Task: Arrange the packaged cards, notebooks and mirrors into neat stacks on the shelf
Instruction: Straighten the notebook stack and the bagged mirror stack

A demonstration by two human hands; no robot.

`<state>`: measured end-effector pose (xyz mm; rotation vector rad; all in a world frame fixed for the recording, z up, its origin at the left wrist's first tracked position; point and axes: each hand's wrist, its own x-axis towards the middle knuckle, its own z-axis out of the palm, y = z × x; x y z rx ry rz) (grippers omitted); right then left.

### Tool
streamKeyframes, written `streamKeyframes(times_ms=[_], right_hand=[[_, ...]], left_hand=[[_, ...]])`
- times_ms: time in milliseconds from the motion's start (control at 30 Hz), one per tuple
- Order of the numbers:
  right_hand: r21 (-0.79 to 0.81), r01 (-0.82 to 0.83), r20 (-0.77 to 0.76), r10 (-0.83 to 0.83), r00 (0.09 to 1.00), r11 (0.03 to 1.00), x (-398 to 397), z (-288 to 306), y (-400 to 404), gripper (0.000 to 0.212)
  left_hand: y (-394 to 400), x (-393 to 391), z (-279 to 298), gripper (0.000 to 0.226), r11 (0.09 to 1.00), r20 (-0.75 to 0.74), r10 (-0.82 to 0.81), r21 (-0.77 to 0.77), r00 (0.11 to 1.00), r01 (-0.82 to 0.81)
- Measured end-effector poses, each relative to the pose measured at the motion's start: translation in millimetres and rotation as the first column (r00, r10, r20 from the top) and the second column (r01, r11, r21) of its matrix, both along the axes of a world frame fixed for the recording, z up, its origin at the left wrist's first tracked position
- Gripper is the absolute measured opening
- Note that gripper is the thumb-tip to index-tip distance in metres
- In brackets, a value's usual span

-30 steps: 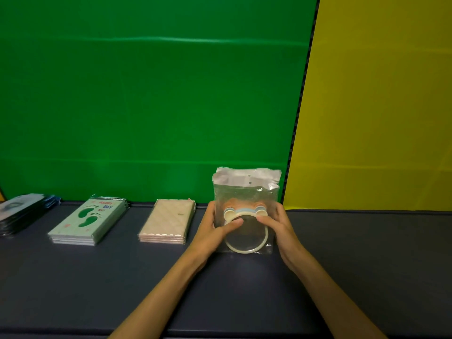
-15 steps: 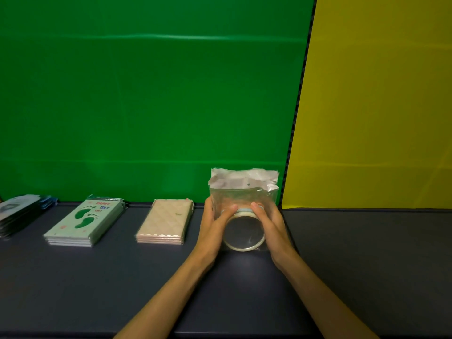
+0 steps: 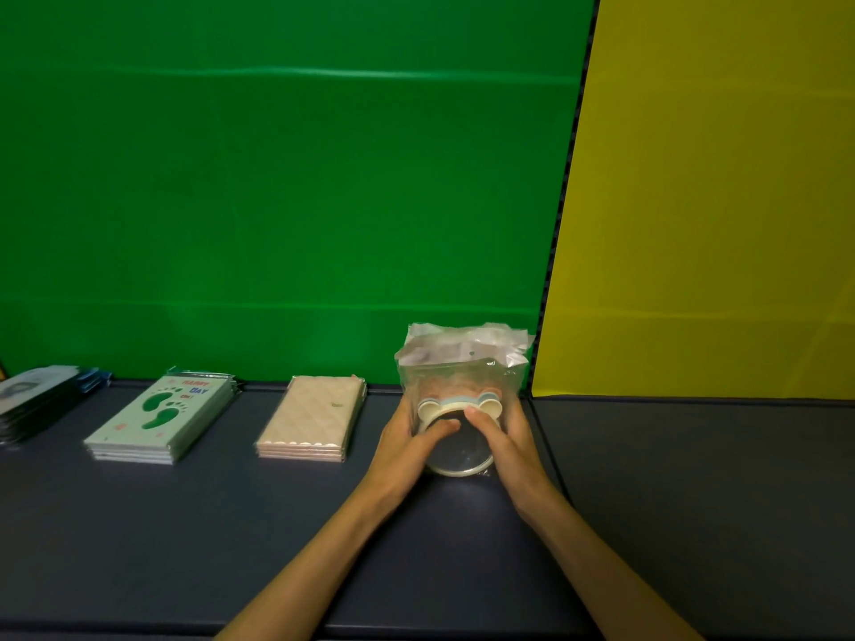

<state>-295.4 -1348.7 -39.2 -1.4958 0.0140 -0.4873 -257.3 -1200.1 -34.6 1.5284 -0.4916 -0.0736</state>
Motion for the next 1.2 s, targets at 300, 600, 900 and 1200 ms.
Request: streamKeyframes(times_ms=[300,600,900,1200], right_hand=[[-0.099,-0.082,-0.03,0.08,0.996,0.992,-4,-2,-6,0.045],[-0.154,-0.093,-0.224,0.057,0.973,0.984,7,18,-25,0.032],[-0.275,-0.054,-0.518,-0.101,0.849,0.96,21,19,-17,0.033],[-0.477,-0.059,-0.528,-0.232,0.817,0.877,6,24,-27,0.042]], left_hand=[[10,7,-6,0.016,0.986,0.072,-0.066,0.161,0.995,0.054],[12,22,13,0.04,0.998,-0.166,0.038,0.049,0.985,-0.03],[9,42,3,0.041,0.959,-0.372,0.153,0.278,0.916,-0.048],[22,29,8,0.049,0.883,-0.2,0.233,0.454,0.952,-0.121]])
